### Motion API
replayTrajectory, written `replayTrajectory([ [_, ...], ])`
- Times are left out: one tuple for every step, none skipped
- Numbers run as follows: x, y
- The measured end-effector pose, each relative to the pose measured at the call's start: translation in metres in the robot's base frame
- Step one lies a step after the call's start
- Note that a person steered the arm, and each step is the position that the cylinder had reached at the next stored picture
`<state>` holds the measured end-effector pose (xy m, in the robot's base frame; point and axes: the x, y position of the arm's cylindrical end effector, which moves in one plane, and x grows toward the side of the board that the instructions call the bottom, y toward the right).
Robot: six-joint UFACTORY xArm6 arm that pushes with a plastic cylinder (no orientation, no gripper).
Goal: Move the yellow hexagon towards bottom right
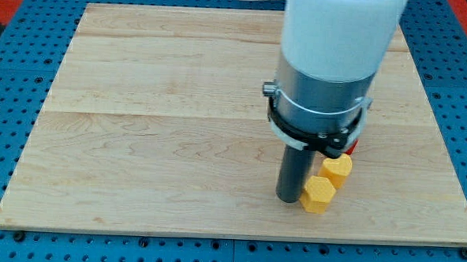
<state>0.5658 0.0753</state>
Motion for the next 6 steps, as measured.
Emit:
replayTrajectory([
  [0.0,0.02],
  [0.0,0.041],
  [0.0,0.046],
  [0.0,0.046],
  [0.0,0.05],
  [-0.008,0.04],
])
